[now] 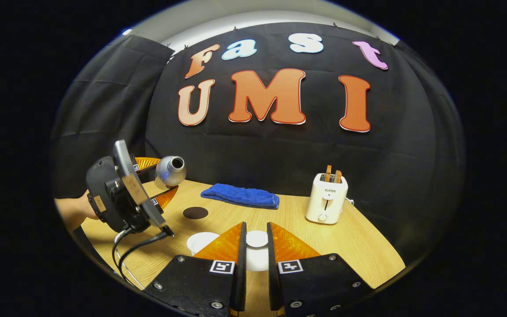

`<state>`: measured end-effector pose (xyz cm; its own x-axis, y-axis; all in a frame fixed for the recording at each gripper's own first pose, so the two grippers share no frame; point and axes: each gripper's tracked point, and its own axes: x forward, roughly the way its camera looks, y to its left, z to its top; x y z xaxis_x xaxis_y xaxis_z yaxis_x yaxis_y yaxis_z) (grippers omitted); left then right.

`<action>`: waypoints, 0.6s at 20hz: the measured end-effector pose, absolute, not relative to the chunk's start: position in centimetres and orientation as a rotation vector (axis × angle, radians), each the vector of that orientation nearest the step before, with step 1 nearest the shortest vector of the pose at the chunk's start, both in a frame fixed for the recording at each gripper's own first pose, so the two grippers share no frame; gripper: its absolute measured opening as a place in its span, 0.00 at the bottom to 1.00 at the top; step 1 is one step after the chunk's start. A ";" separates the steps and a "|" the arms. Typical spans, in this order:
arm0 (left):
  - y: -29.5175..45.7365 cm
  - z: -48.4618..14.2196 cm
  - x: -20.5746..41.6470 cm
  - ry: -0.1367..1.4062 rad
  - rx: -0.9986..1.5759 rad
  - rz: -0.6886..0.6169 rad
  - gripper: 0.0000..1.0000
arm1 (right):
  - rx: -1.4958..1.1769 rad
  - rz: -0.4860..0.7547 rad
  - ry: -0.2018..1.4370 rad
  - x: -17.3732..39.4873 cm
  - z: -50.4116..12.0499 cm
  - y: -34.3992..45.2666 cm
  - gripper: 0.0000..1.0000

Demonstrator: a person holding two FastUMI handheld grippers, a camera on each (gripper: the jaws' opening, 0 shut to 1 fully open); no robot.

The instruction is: Open the teacup lid with one hand, grasp the water bottle and pour water into the teacup with the other hand; after pouring, place the water bottle on the coaster and then close the teacup lid.

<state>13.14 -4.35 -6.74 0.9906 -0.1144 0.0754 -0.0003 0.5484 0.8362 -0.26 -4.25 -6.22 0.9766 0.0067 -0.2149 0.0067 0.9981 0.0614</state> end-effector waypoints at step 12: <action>1.1 -4.3 15.2 -0.066 0.369 -0.010 0.83 | 0.004 0.086 0.189 2.4 -5.1 0.7 0.22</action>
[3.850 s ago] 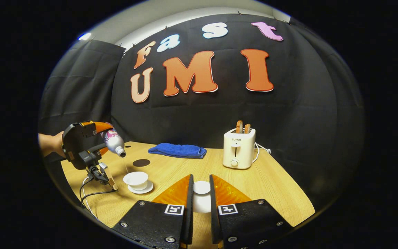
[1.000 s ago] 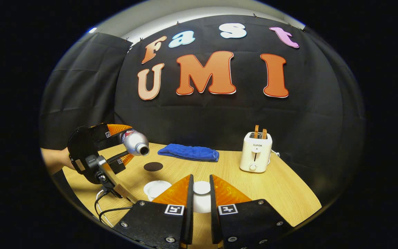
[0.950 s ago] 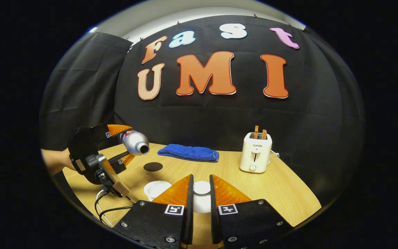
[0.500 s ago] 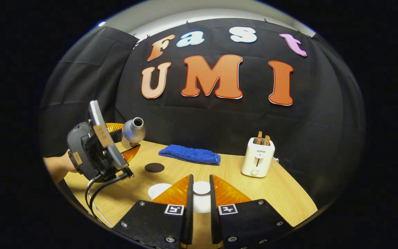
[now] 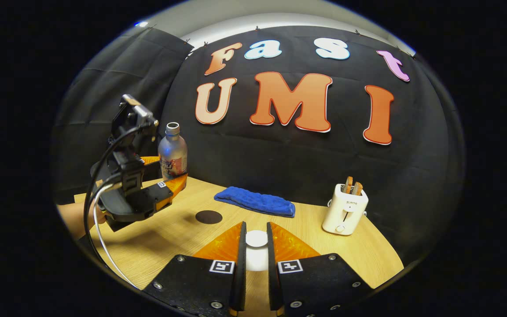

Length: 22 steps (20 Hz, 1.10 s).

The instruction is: Open the teacup lid with one hand, grasp the water bottle and pour water into the teacup with the other hand; after pouring, place the water bottle on the coaster and then close the teacup lid.

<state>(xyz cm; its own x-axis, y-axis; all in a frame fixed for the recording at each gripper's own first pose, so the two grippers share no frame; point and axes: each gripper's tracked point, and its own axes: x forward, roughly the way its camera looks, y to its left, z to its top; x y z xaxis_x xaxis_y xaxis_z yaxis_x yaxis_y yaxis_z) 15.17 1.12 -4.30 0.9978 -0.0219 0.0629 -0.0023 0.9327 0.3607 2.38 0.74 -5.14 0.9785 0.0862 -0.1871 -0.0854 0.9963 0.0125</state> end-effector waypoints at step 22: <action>-1.4 -16.5 25.9 0.283 -0.136 -0.099 0.83 | 0.047 0.116 0.213 6.1 -8.3 0.3 0.22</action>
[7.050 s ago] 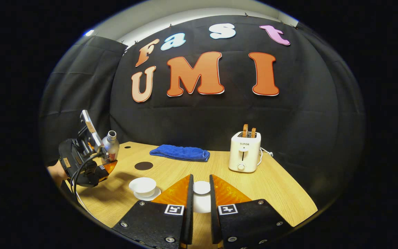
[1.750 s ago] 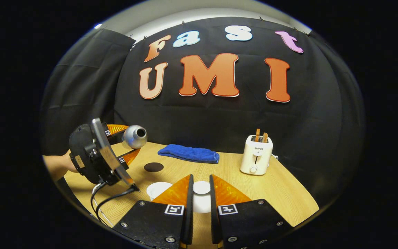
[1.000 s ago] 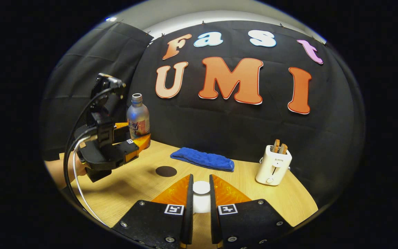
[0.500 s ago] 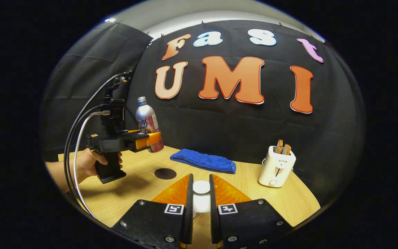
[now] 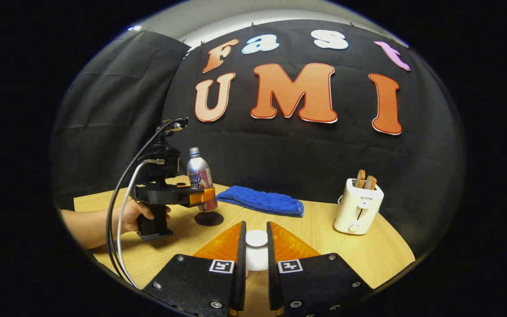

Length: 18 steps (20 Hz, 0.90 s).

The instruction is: Open the teacup lid with one hand, grasp the water bottle and pour water into the teacup with the other hand; after pouring, place the water bottle on the coaster and then close the teacup lid.

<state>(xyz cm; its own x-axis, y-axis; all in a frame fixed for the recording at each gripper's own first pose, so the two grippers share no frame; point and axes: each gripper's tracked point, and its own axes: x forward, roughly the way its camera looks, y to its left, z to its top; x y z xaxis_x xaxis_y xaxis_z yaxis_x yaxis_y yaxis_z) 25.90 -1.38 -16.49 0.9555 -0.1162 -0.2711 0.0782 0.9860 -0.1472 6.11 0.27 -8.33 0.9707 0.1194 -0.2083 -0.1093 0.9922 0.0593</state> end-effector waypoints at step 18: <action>-1.1 -20.5 25.3 0.423 -0.077 -0.110 0.99 | 0.087 0.195 0.288 7.8 -12.5 4.4 0.22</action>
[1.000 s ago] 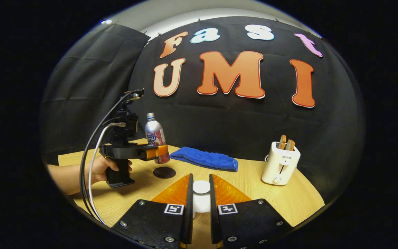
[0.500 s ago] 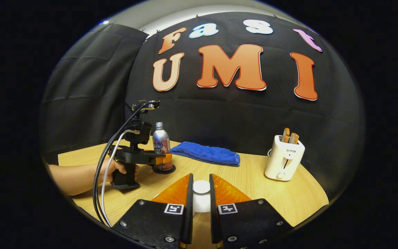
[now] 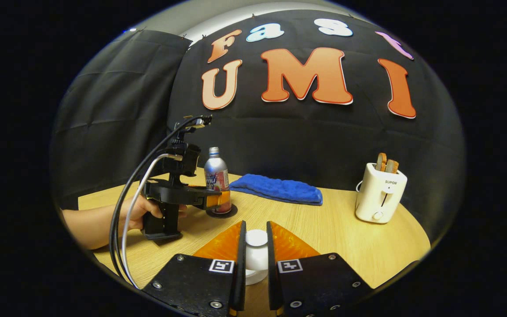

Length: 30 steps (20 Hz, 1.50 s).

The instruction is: Open the teacup lid with one hand, grasp the water bottle and pour water into the teacup with the other hand; after pouring, place the water bottle on the coaster and then close the teacup lid.

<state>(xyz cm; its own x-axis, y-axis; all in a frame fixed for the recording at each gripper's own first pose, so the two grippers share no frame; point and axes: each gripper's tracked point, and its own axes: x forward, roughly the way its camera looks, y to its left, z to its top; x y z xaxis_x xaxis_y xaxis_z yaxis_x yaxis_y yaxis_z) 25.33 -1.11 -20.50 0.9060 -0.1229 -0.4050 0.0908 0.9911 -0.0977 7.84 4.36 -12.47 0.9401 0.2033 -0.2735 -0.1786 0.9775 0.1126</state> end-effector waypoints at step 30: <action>2.0 -7.8 10.3 0.147 -0.030 -0.078 0.98 | 0.058 0.144 0.223 6.5 -10.9 5.4 0.69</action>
